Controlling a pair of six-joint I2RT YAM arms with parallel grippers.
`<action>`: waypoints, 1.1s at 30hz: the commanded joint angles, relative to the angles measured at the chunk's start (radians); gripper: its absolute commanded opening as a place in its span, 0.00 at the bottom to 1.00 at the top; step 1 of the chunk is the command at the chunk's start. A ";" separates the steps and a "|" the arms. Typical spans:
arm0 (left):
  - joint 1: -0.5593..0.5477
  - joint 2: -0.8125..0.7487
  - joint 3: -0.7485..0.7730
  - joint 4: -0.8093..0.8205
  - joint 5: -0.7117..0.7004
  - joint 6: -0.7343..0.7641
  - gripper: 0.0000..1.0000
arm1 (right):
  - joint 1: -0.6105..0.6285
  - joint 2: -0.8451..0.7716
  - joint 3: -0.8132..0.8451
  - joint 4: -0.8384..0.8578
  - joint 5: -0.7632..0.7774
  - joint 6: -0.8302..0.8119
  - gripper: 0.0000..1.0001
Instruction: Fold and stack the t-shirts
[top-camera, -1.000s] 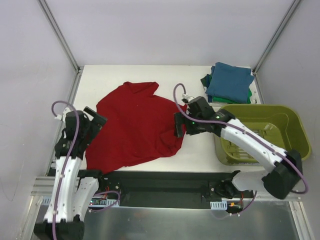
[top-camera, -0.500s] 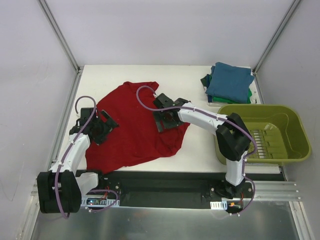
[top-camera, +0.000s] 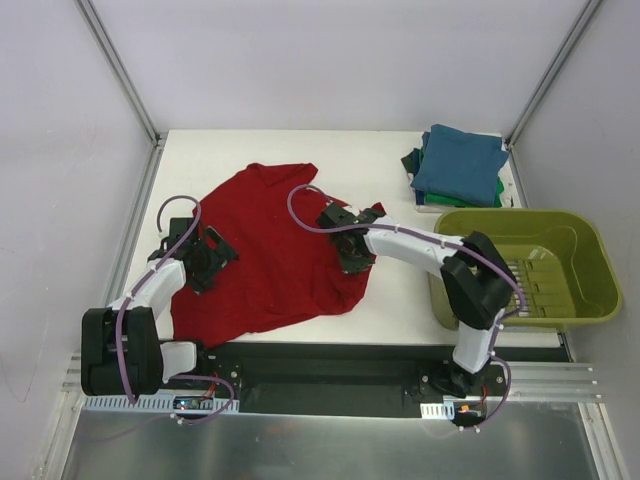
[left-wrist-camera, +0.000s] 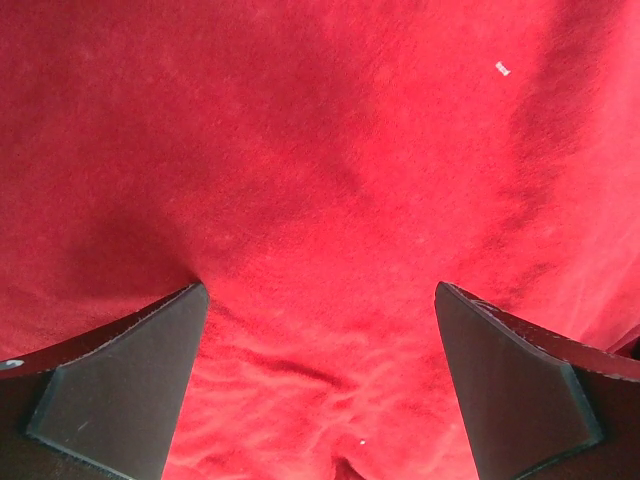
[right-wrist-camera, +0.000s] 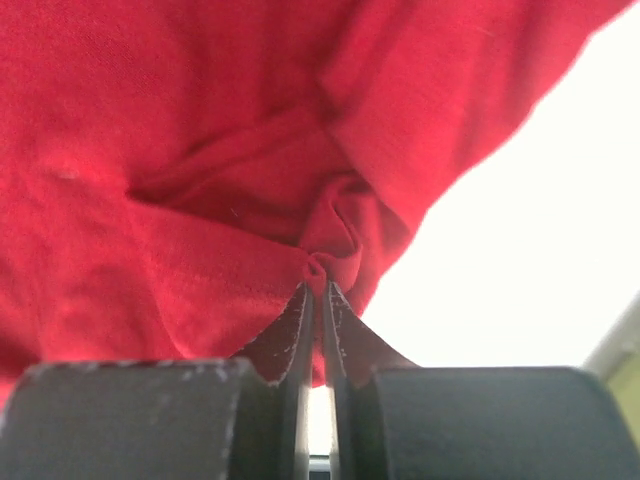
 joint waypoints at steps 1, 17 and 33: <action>0.007 0.045 0.001 0.023 -0.042 0.025 0.99 | 0.007 -0.174 -0.060 -0.050 0.079 0.093 0.05; 0.031 0.045 0.018 0.008 -0.037 0.033 0.99 | 0.172 -0.607 -0.394 -0.227 0.223 0.395 0.15; 0.045 -0.032 0.035 -0.057 -0.069 0.048 0.99 | 0.380 -0.735 -0.469 -0.393 0.133 0.710 0.34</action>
